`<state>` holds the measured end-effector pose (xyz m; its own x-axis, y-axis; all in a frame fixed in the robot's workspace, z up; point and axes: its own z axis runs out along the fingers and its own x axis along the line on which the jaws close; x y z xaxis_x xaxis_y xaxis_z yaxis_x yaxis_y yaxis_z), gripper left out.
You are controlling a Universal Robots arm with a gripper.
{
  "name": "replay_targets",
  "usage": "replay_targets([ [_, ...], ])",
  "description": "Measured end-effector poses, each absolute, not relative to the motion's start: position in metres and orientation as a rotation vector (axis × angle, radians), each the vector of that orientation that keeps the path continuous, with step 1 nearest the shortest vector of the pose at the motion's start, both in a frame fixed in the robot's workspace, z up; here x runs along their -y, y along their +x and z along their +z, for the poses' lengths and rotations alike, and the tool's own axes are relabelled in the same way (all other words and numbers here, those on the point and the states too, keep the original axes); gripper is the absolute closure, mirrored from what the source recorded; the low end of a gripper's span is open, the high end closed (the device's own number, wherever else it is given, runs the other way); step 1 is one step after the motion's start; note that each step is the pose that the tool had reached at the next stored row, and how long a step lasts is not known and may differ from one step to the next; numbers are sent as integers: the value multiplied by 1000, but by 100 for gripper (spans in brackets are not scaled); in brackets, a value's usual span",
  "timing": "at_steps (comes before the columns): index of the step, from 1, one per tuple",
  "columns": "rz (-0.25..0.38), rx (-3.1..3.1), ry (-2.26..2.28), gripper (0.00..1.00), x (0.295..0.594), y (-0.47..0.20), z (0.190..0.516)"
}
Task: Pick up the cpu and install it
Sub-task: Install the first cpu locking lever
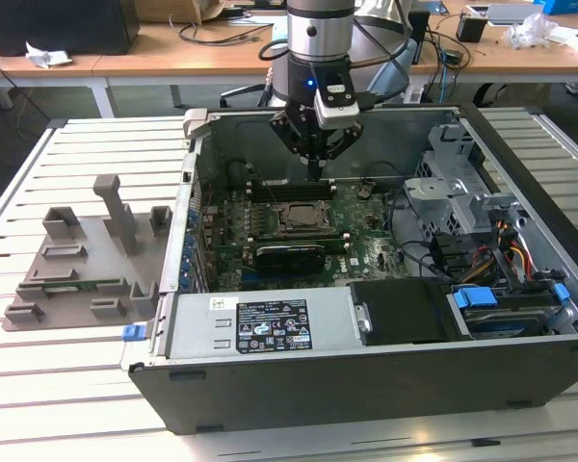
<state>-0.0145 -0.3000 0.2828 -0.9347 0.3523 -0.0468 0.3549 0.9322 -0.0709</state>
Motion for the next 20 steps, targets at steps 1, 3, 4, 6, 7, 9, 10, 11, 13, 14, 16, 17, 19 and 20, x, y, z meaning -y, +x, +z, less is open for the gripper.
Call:
replay_targets([
  [1,-121,-3058,544,89,300,-14,283],
  [3,-121,-3062,513,89,300,-14,283],
  [4,-121,-3064,496,89,300,-14,283],
  [6,-119,-3072,437,89,300,-14,283],
  [7,-119,-3077,392,89,300,-14,283],
  [9,-118,-3080,361,89,300,-14,283],
  [10,-118,-3081,345,89,300,-14,283],
  [11,-117,-3082,333,89,300,-14,283],
  [13,-117,-3086,290,89,300,-14,283],
  [14,-116,-3087,273,89,300,-14,283],
  [16,-116,-3089,246,89,300,-14,283],
  [17,-115,-3089,231,89,300,-14,283],
  [19,-114,-3091,187,89,300,-14,283],
  [20,-114,-3092,161,89,300,-14,283],
])
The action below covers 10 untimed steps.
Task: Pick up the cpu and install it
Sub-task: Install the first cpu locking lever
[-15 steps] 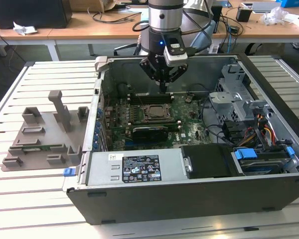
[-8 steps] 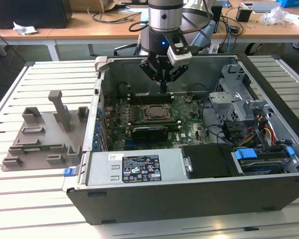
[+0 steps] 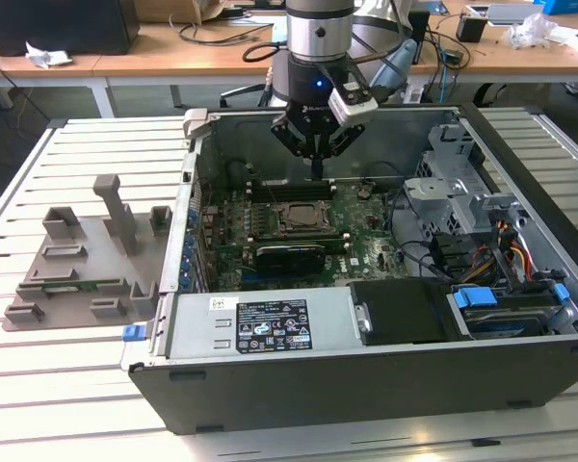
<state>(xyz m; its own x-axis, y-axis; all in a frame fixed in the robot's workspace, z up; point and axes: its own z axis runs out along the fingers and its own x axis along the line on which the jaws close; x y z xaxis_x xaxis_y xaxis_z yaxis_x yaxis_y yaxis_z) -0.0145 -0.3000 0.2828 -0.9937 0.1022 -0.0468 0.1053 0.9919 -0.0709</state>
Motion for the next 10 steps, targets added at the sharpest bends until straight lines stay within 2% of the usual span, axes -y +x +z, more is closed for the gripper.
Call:
replay_targets([
  [3,-108,-3093,122,89,300,-15,283],
  [5,-38,-3097,105,89,300,-14,283],
  [10,-47,-3098,-29,89,300,-14,283],
])
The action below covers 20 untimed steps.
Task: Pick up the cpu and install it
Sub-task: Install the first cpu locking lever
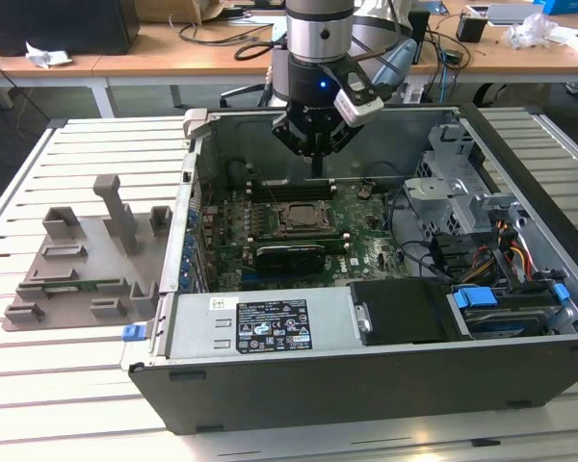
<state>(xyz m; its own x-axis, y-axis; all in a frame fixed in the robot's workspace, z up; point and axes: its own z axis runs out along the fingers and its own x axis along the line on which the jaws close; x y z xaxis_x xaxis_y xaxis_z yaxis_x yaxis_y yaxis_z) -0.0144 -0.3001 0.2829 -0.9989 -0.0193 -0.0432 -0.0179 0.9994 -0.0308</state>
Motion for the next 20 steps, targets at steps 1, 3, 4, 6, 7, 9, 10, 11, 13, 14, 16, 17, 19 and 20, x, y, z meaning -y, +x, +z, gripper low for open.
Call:
replay_targets([
  [1,-47,-3098,-29,89,300,-15,283],
  [3,-47,-3097,-29,89,300,-19,283],
  [4,-48,-3097,-29,89,300,-22,283],
  [6,-48,-3097,-29,89,300,-28,283],
  [7,-48,-3096,-29,89,300,-31,283],
  [9,-48,-3096,-29,89,300,-39,283],
  [10,-48,-3096,-29,89,300,-46,283],
  [11,-48,-3096,-29,89,300,-54,283],
  [13,-48,-3096,-29,89,300,-58,283],
  [14,-48,-3096,-29,89,300,-61,283],
  [16,-48,-3096,-29,89,300,-65,283],
  [17,-48,-3096,-29,89,300,-68,283],
  [19,-50,-3096,-29,89,300,-69,283],
  [20,-50,-3096,-29,89,300,-70,283],
])
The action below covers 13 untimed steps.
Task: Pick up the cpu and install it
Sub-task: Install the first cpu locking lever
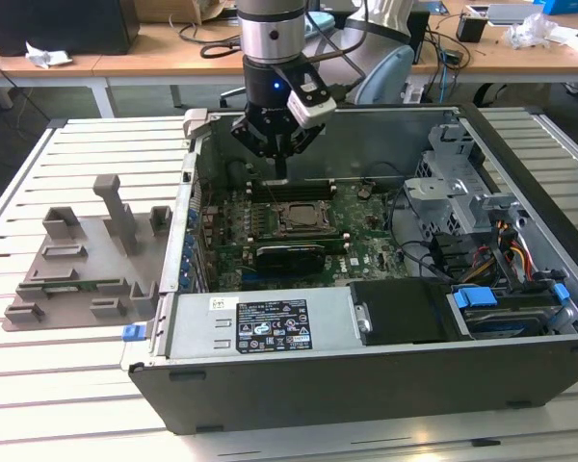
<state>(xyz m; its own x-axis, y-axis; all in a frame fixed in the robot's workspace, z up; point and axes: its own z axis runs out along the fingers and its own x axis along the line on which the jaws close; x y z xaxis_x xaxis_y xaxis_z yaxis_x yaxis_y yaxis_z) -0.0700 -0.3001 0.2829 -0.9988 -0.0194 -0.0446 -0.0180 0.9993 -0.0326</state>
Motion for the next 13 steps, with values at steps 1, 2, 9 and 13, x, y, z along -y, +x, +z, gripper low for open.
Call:
replay_targets([
  [1,-50,-3096,-29,89,300,-71,283],
  [2,-50,-3096,-29,89,300,-74,283],
  [9,-50,-3095,-29,89,300,-85,283],
  [13,-50,-3095,-29,89,300,-90,283],
])
